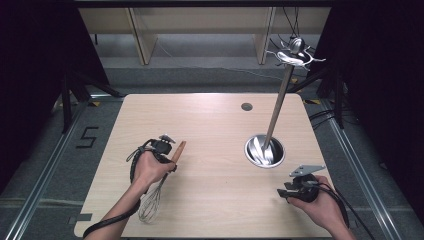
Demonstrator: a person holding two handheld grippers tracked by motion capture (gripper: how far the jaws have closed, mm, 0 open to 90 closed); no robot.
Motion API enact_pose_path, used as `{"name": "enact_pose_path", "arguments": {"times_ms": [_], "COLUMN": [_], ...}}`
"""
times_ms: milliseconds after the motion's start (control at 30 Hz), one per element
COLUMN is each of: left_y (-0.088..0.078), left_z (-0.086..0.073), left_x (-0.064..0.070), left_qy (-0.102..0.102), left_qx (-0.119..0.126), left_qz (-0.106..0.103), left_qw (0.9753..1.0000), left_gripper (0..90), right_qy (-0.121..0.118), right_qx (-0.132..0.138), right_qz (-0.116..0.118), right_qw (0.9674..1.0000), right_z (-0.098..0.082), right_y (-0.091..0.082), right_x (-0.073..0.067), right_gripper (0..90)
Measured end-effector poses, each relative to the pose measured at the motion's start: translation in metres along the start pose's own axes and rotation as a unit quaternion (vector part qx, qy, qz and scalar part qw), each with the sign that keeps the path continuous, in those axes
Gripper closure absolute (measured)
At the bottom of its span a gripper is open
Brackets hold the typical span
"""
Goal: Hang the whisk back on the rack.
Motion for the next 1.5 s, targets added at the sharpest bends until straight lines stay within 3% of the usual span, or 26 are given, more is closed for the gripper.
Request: {"name": "enact_pose_path", "arguments": {"times_ms": [233, 433, 533, 667, 767, 967, 1000, 1033, 1067, 1133, 1167, 1200, 1233, 1400, 1433, 1467, 1500], "left_y": [-0.017, -0.028, -0.033, -0.045, -0.053, -0.064, -0.066, -0.068, -0.070, -0.071, -0.073, -0.074, -0.073, -0.079, -0.080, -0.081, -0.083], "left_z": [-0.003, -0.006, -0.005, -0.007, -0.008, -0.005, -0.004, -0.004, -0.006, -0.005, -0.005, -0.005, -0.003, 0.001, 0.001, 0.002, 0.002], "left_x": [0.000, 0.000, 0.002, 0.001, 0.000, 0.006, 0.007, 0.006, 0.004, 0.005, 0.005, 0.005, 0.007, 0.012, 0.013, 0.015, 0.016], "left_qy": [0.026, 0.044, 0.043, 0.060, 0.071, 0.069, 0.067, 0.073, 0.090, 0.085, 0.088, 0.090, 0.081, 0.073, 0.075, 0.065, 0.069], "left_qx": [0.053, 0.104, 0.130, 0.157, 0.170, 0.218, 0.224, 0.226, 0.217, 0.230, 0.230, 0.234, 0.251, 0.280, 0.279, 0.288, 0.293], "left_qz": [-0.018, -0.024, -0.027, -0.028, -0.034, -0.033, -0.029, -0.027, -0.029, -0.024, -0.014, -0.015, -0.020, -0.021, -0.022, -0.025, -0.021], "left_qw": [0.9981, 0.9933, 0.9902, 0.9854, 0.9824, 0.9729, 0.9718, 0.9712, 0.9715, 0.9692, 0.9692, 0.9679, 0.9644, 0.9569, 0.9570, 0.9550, 0.9534], "left_gripper": [68.4, 68.4, 68.4, 68.4, 68.4, 68.4, 68.5, 68.5, 68.5, 68.5, 68.6, 68.6, 68.5, 68.6, 68.6, 68.6, 68.6], "right_qy": [0.001, 0.003, 0.003, 0.001, 0.004, 0.011, -0.004, -0.019, -0.008, 0.004, -0.010, -0.007, -0.007, 0.002, 0.002, 0.002, 0.002], "right_qx": [0.007, 0.009, 0.010, 0.003, 0.015, 0.013, 0.002, 0.007, 0.009, 0.007, 0.010, 0.010, 0.011, 0.007, 0.007, 0.007, 0.008], "right_qz": [-0.001, 0.000, 0.000, -0.001, 0.000, -0.001, 0.000, -0.004, -0.003, -0.003, -0.005, -0.005, -0.005, -0.002, -0.002, -0.002, -0.002], "right_qw": [1.0000, 1.0000, 0.9999, 1.0000, 0.9999, 0.9999, 1.0000, 0.9998, 0.9999, 1.0000, 0.9999, 0.9999, 0.9999, 1.0000, 1.0000, 1.0000, 1.0000], "right_z": [0.001, 0.001, 0.001, 0.001, 0.002, 0.001, 0.001, 0.001, 0.001, 0.001, 0.001, 0.001, 0.001, 0.001, 0.001, 0.001, 0.001], "right_y": [0.002, 0.002, 0.002, 0.000, 0.003, 0.002, 0.000, 0.001, 0.000, -0.001, 0.000, 0.000, 0.000, -0.001, -0.001, -0.001, -0.001], "right_x": [-0.001, -0.001, -0.001, -0.001, -0.001, -0.003, -0.001, 0.002, 0.000, -0.001, 0.002, 0.001, 0.002, 0.001, 0.001, 0.000, 0.000], "right_gripper": [59.8, 59.8, 59.8, 59.7, 59.7, 59.6, 59.7, 59.6, 59.5, 59.5, 59.4, 59.3, 59.3, 59.2, 59.1, 59.1, 59.1]}}
Point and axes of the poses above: each handheld gripper's, and its own axes: y roughly forward along the jaws, z roughly out of its top, x roughly to its right, the point moved 7 cm from there along y, roughly forward along the jaws, and after that the axes turned 4 degrees about x, right-handed, at the moved point
